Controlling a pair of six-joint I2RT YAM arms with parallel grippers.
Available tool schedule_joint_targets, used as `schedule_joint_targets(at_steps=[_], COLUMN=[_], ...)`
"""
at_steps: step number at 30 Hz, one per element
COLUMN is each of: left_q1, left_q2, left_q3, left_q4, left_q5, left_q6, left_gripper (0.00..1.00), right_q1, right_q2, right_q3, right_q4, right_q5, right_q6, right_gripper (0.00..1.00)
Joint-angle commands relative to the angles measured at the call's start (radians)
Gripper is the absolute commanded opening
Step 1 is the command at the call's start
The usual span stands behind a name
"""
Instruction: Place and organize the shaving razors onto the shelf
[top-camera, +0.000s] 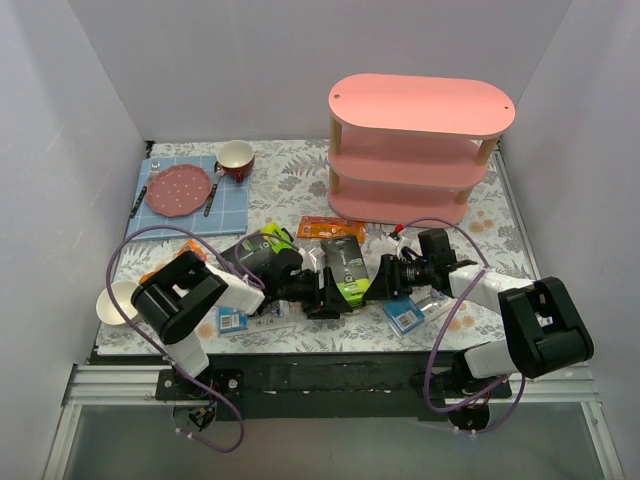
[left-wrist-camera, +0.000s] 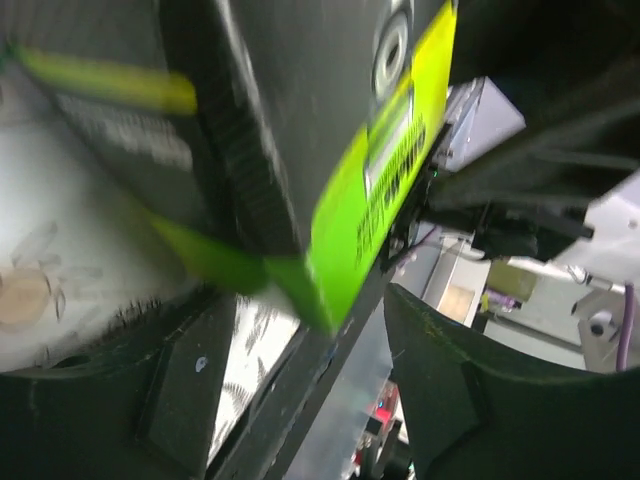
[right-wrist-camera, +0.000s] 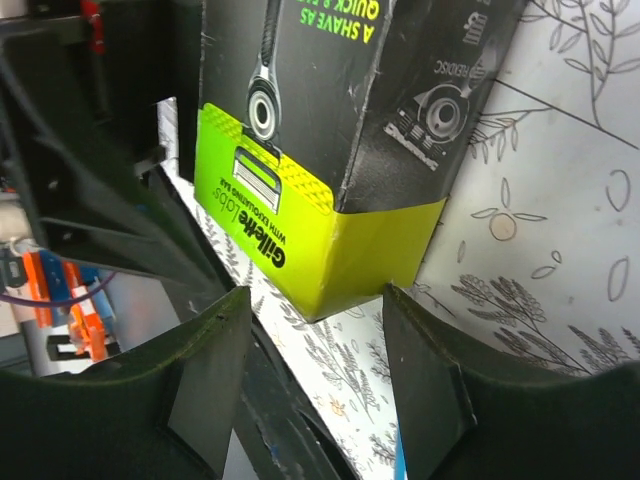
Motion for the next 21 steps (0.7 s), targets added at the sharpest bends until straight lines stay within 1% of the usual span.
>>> schedule_joint_targets(at_steps=[1, 5, 9, 11, 14, 15, 16, 18, 19, 21], left_q1=[-0.005, -0.005, -0.005, -0.005, -0.005, -0.005, -0.002, 0.008, 0.018, 0.031], left_q2=[0.054, 0.102, 0.121, 0.118, 0.104, 0.078, 0.055, -0.011, -0.034, -0.079], left_q3=[0.069, 0.109, 0.126, 0.134, 0.147, 0.151, 0.166, 0.169, 0.170, 0.158], left_q4=[0.003, -0.031, -0.063, -0.106, -0.144, -0.164, -0.230, -0.279, -0.334, -0.368], left_q5=[-0.057, -0.082, -0.111, -0.147, -0.157, -0.186, -0.212, -0.268, -0.287, -0.310], left_q6=[-0.024, -0.021, -0.027, -0.048, -0.071, -0.064, -0.035, -0.009, 0.010, 0.021], left_gripper=[0.57, 0.51, 0.38, 0.38, 0.40, 0.40, 0.40, 0.41, 0.43, 0.45], right_q1=[0.009, 0.009, 0.009, 0.009, 0.009, 0.009, 0.012, 0.013, 0.019, 0.028], right_q2=[-0.019, -0.031, -0.048, -0.053, -0.057, -0.056, -0.051, -0.039, -0.031, -0.005], right_q3=[-0.011, -0.021, -0.050, -0.066, -0.081, -0.086, -0.087, -0.086, -0.083, -0.069], right_q4=[0.116, 0.130, 0.149, 0.154, 0.180, 0.189, 0.202, 0.222, 0.228, 0.246], right_q5=[-0.064, -0.073, -0.064, -0.060, -0.070, -0.078, -0.083, -0.095, -0.102, -0.112], right_q6=[0.089, 0.099, 0.119, 0.128, 0.140, 0.146, 0.151, 0.157, 0.157, 0.163], right_gripper=[0.62, 0.63, 0.63, 0.64, 0.64, 0.64, 0.64, 0.64, 0.64, 0.64])
